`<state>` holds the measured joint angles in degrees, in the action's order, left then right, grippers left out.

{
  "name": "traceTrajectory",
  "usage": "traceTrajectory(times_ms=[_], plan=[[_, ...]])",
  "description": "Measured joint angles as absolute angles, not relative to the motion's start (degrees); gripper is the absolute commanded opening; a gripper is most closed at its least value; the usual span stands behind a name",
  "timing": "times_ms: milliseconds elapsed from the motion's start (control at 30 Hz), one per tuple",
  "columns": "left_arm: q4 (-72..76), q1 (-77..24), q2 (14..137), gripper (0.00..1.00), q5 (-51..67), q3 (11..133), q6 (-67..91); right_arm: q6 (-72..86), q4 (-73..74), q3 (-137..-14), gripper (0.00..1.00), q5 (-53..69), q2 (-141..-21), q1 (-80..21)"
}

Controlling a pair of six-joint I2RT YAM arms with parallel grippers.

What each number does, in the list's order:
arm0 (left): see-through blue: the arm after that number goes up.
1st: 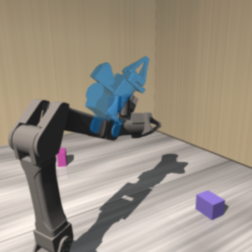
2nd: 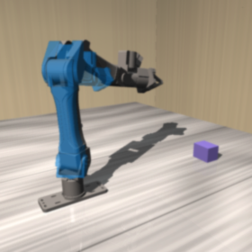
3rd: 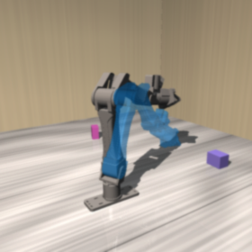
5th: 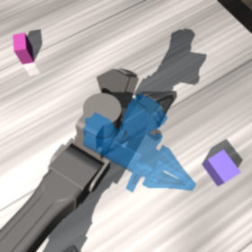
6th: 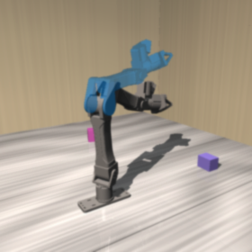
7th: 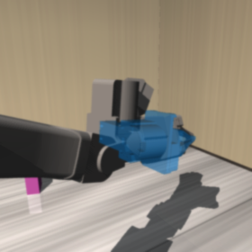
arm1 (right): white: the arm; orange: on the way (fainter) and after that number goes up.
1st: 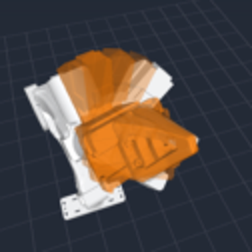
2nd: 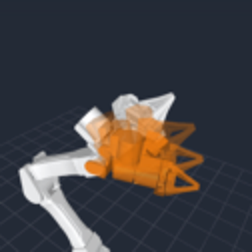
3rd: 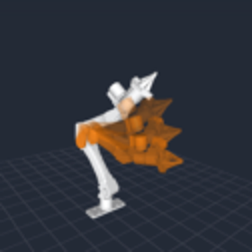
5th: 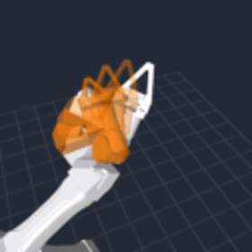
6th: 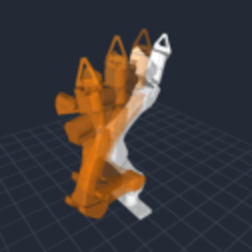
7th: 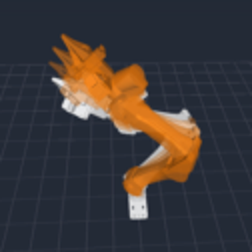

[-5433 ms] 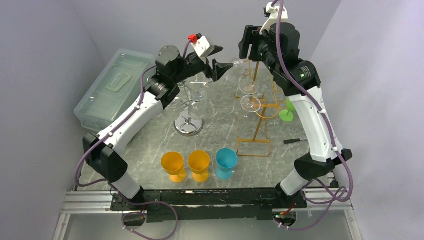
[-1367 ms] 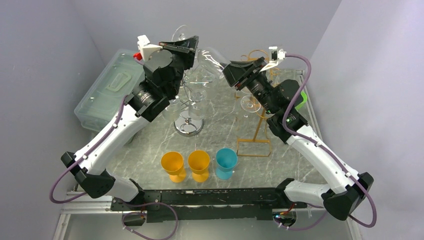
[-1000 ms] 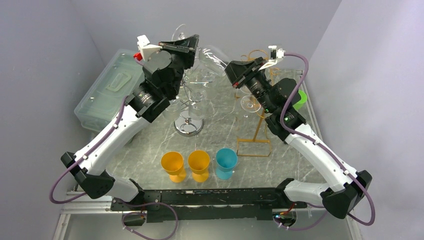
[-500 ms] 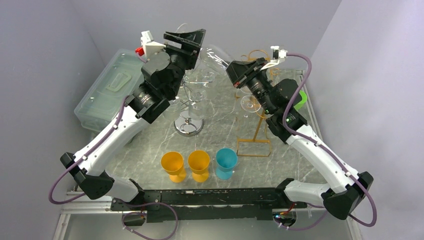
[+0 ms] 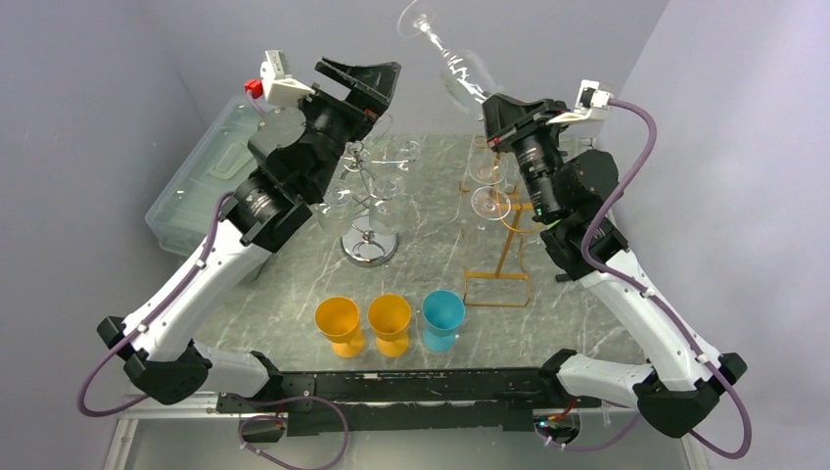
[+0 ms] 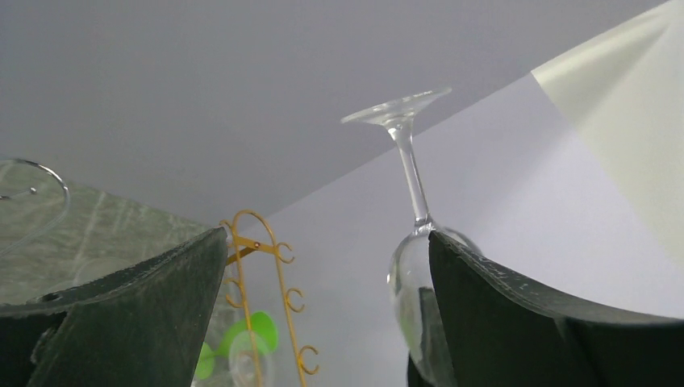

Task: Take the wine glass off the wine glass rack
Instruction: Place the wine glass at the center of the board.

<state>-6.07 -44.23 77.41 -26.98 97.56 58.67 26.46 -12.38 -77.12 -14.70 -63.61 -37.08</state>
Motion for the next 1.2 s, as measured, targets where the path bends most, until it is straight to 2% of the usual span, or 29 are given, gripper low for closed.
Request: traceTrajectory(times_ms=[433, 700, 1200], plan=[[-16.14, -44.23, 70.19, 1.00, -19.27, 97.49, 34.68, 15.81, -2.02, -84.05, 0.00, -38.13, -63.00, -37.06], [-24.08, -44.23, 67.48, 1.00, -13.10, 97.49, 25.12, 11.99, 5.72, -87.37, 0.00, -51.44, -62.43, -37.06], [-34.35, -44.23, 62.72, 0.99, -4.47, 94.87, 17.63, 19.99, 33.41, -91.22, 0.00, -69.80, -57.28, -36.99]])
